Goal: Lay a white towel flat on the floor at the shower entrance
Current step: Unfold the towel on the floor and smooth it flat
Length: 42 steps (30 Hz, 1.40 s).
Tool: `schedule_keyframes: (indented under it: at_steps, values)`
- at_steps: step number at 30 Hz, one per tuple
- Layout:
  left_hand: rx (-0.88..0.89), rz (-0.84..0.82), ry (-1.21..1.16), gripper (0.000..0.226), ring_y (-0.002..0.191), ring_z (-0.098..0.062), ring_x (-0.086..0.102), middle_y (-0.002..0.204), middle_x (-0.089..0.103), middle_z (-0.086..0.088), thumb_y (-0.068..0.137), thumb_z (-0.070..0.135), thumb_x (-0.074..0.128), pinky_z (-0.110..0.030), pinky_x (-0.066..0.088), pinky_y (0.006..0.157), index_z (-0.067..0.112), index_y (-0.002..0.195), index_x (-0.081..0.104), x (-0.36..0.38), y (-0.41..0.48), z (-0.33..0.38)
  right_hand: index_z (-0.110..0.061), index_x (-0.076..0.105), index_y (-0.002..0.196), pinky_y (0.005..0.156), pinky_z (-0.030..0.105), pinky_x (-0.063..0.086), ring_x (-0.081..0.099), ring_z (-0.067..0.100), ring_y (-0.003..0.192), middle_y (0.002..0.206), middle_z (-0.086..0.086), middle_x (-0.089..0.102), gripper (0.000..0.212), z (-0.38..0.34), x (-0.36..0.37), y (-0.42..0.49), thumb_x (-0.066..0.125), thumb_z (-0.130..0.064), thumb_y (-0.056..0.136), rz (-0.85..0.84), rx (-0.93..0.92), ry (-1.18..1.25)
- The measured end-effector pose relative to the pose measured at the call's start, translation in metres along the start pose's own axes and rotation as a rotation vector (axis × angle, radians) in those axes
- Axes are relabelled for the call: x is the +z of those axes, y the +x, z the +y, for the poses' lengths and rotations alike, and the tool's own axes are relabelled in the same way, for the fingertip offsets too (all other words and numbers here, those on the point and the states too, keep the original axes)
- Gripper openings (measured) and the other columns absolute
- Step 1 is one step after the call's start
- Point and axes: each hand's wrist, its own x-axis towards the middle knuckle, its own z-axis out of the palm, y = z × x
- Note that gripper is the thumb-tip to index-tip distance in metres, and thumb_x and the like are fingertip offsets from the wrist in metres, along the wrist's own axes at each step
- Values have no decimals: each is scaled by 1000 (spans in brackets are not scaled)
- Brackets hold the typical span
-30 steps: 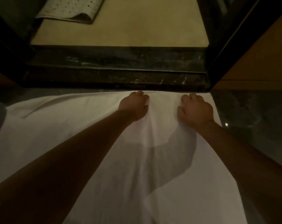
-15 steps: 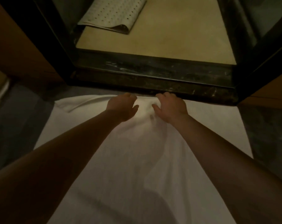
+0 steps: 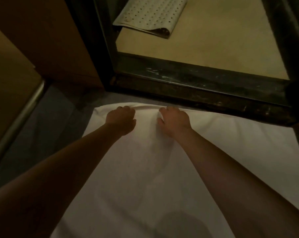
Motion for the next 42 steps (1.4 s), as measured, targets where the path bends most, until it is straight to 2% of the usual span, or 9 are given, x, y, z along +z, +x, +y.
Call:
schedule_keyframes:
  at_steps: [6,9,14,19,23,33,37,40,42]
  values:
    - [-84,83,-96,46,105,-25,57,122,56,-11,93,18,50,-38,49,83,15,137,35,4,8,-35,-18,37,138,95,40,41,45,28,123,136,10,47,52,-38,1,19,52,-17,89,-3,-2,17]
    - [-103,84,-73,37,94,-26,59,112,57,-11,90,14,56,-36,49,73,14,125,42,-4,18,-46,-16,38,138,91,39,43,47,28,119,133,11,49,52,-47,1,28,51,-14,88,-7,11,13]
    - [-89,5,122,27,95,-26,60,106,59,-9,90,19,58,-38,49,81,15,116,49,-13,33,-51,-12,44,128,75,36,41,51,30,106,116,13,55,50,-54,-3,44,59,-6,81,27,58,40]
    - [18,54,114,25,77,-18,51,89,55,-3,86,34,59,-31,39,68,18,104,52,-9,41,-49,-12,61,102,68,32,43,58,25,91,101,8,63,17,-61,-2,60,56,-7,86,57,208,150]
    - [34,56,124,17,75,-17,49,85,53,-3,88,27,57,-31,40,67,16,101,55,-5,47,-36,-15,64,99,71,32,45,60,24,90,99,7,65,15,-67,-1,70,55,-10,89,84,332,266]
    - [40,70,212,10,62,-16,42,66,38,-1,87,6,56,-30,37,61,13,93,54,-25,60,-58,-10,65,106,80,35,50,60,26,96,104,12,64,20,-77,-7,85,52,-8,92,68,349,366]
    - [-19,86,153,19,63,-17,42,72,42,-3,87,4,56,-30,37,60,11,104,53,-26,61,-62,-8,65,105,79,33,50,61,25,95,104,12,66,19,-81,-4,86,50,-7,93,150,417,486]
    - [23,130,112,44,61,-17,46,74,45,-3,86,7,58,-30,38,57,10,126,41,-16,52,-62,-12,56,110,75,31,48,59,23,93,103,8,62,20,-85,4,75,52,-8,91,224,364,532]
    - [87,97,132,42,77,-21,56,91,56,-7,87,14,59,-32,43,66,11,125,42,-8,45,-60,-15,54,108,75,28,46,57,20,93,102,5,60,20,-89,10,66,55,-11,89,260,261,482]
